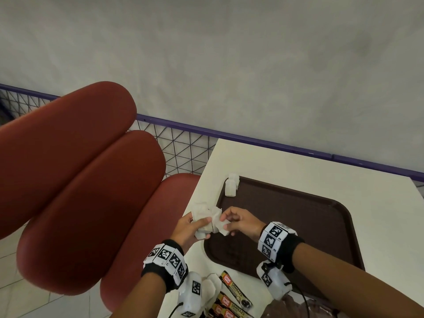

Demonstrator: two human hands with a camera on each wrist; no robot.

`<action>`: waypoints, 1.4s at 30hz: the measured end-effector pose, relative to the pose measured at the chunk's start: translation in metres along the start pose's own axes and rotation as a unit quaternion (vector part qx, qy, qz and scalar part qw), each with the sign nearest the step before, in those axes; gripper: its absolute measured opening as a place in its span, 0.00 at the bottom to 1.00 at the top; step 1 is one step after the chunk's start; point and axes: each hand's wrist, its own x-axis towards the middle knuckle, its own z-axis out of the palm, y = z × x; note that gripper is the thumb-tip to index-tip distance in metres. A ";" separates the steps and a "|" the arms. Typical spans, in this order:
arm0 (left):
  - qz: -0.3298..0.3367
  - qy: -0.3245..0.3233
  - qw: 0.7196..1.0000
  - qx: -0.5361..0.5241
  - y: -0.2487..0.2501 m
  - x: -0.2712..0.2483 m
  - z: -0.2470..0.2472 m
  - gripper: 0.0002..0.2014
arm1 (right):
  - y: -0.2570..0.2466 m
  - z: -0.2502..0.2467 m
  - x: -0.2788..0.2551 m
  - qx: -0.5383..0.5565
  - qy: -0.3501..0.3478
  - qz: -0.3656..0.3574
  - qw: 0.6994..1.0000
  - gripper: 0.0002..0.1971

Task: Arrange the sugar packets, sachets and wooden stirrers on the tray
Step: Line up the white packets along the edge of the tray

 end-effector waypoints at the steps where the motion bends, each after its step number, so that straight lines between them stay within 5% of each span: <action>1: -0.004 -0.003 1.000 0.008 -0.001 0.001 0.002 0.14 | 0.001 0.000 0.000 -0.005 -0.005 0.000 1.000 0.13; 10: -0.004 -0.018 1.000 0.010 -0.003 0.007 0.010 0.12 | 0.003 -0.002 0.004 0.007 0.015 -0.001 1.000 0.12; 18: 0.019 0.038 0.999 -0.017 -0.002 0.015 0.006 0.09 | 0.004 -0.012 0.012 0.006 0.043 0.005 0.999 0.14; 28: 0.051 0.080 0.995 -0.038 0.001 0.013 -0.019 0.16 | 0.019 -0.035 0.071 -0.044 0.307 0.044 0.950 0.13; 42: 0.068 0.099 0.991 -0.053 0.002 0.004 -0.048 0.13 | 0.028 -0.016 0.113 -0.123 0.300 0.098 0.941 0.21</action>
